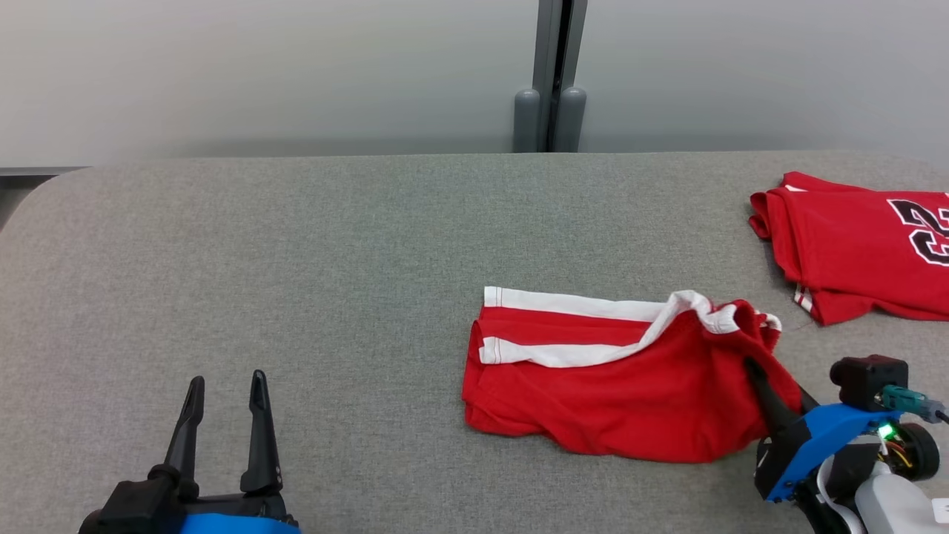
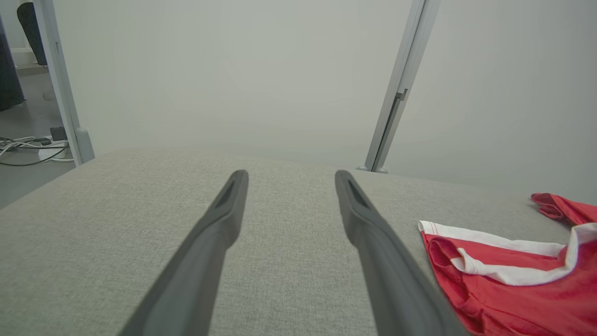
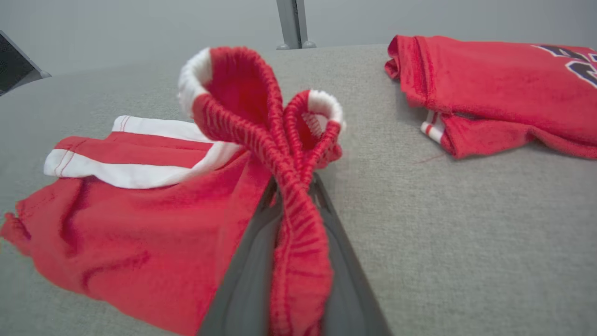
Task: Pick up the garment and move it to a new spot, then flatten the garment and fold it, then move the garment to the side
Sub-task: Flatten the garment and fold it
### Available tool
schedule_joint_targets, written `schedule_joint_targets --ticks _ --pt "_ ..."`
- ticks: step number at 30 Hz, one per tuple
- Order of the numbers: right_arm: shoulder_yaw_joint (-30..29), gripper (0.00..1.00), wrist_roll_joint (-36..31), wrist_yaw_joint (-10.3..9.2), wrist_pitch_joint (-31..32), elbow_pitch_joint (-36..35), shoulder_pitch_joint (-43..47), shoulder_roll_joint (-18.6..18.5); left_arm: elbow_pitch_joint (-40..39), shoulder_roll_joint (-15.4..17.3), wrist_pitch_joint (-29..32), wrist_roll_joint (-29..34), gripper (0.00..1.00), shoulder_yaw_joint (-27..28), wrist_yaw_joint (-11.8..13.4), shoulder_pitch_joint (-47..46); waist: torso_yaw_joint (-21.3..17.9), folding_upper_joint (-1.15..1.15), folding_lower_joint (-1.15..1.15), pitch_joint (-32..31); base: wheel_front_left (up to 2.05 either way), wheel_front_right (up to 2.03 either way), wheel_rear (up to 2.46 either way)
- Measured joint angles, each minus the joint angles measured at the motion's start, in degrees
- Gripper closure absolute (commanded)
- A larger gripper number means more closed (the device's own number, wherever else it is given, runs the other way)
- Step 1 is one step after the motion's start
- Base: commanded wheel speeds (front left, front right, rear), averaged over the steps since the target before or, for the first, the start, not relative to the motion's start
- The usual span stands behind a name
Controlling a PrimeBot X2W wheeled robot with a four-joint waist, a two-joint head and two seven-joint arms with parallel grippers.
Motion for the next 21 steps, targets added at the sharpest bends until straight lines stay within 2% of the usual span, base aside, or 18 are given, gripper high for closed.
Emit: schedule_joint_targets --ticks 5,11,16,21 --pt "1.3 1.0 3.1 0.0 4.6 -8.1 0.7 1.8 0.1 0.0 0.0 -0.1 0.0 -0.6 0.0 0.2 -0.2 0.0 0.0 -0.2 0.0 0.0 0.0" --pt "3.0 1.0 3.1 0.0 10.3 -14.3 -0.8 5.5 0.4 0.0 0.0 -0.3 0.0 -1.4 0.0 0.0 0.3 0.0 0.0 0.2 0.0 0.0 0.0" --pt "3.6 1.0 1.6 0.0 13.3 -14.8 -2.5 9.6 0.8 0.0 0.0 -0.6 0.0 -1.7 0.0 -0.4 1.5 0.0 0.0 0.7 0.0 0.0 0.0" --pt "4.5 1.0 0.0 0.0 14.4 -13.2 -3.8 12.2 1.0 0.0 0.0 -1.0 0.0 -2.0 0.0 -0.9 2.7 0.0 0.0 1.3 0.0 0.0 0.0"
